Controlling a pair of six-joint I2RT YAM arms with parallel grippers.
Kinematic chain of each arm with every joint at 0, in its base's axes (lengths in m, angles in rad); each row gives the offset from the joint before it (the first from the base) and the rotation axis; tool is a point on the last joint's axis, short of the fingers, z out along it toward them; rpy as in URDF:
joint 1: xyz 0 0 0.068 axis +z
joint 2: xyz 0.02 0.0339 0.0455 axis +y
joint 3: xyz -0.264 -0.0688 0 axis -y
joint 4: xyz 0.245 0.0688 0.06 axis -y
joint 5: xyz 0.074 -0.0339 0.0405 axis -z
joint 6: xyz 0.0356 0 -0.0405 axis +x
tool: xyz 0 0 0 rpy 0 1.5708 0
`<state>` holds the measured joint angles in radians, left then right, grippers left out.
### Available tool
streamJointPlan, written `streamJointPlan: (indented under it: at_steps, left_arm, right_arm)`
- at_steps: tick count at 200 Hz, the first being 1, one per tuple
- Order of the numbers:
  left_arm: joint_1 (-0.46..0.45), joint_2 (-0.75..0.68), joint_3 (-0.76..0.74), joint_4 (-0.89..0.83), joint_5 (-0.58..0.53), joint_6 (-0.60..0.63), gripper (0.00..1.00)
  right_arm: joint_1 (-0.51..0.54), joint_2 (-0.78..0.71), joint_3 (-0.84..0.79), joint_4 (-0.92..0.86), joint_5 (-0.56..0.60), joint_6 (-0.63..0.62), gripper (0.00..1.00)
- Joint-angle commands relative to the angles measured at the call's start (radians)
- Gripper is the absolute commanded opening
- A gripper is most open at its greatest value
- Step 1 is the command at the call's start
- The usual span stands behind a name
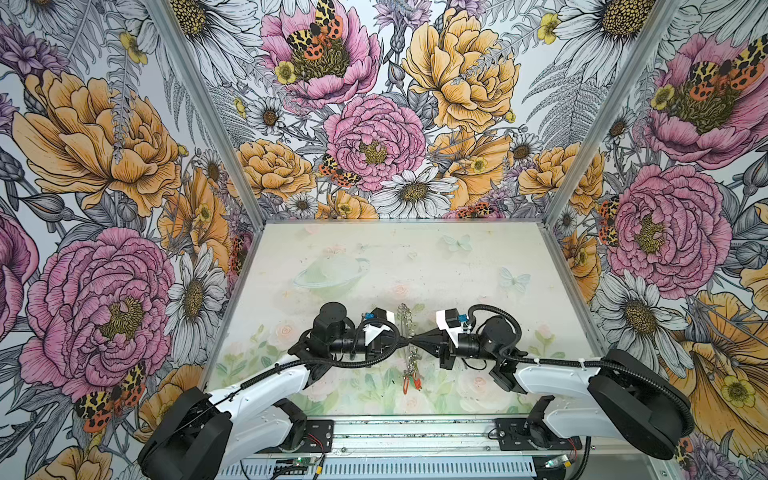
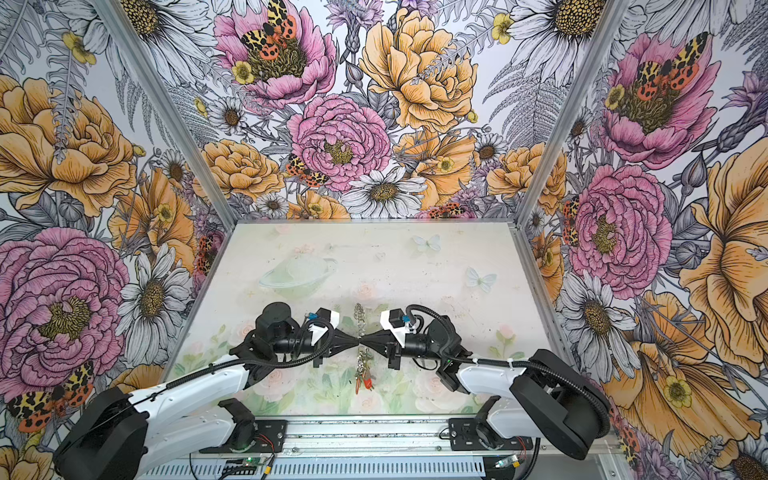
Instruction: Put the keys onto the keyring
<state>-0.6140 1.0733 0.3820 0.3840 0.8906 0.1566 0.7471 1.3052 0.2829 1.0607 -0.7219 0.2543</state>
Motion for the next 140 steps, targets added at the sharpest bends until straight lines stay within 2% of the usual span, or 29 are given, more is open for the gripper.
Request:
streamJointPlan:
  at_steps: [1, 28, 53, 78, 101, 140]
  left_arm:
    - [0.008, -0.012, 0.003, 0.024, 0.022, -0.003, 0.04]
    - [0.01, -0.021, 0.001, 0.021, -0.003, -0.009, 0.0]
    - [0.011, -0.038, -0.004, 0.012, -0.07, -0.005, 0.0]
    - [0.006, -0.078, -0.022, -0.026, -0.133, 0.051, 0.0]
    - [-0.014, -0.134, -0.058, -0.033, -0.163, 0.105, 0.0]
    - [-0.054, -0.126, -0.072, -0.037, -0.151, 0.131, 0.0]
  right_arm:
    - [0.017, 0.008, 0.012, 0.078, 0.001, 0.005, 0.0]
    - [0.018, 0.013, 0.01, 0.069, 0.007, 0.001, 0.0]
    - [0.02, 0.016, 0.013, 0.044, 0.015, 0.001, 0.0]
    - [0.014, -0.017, 0.016, -0.065, 0.024, -0.036, 0.17]
    - [0.015, -0.077, 0.018, -0.218, 0.021, -0.086, 0.22]
    - [0.02, -0.1, 0.015, -0.239, -0.002, -0.095, 0.27]
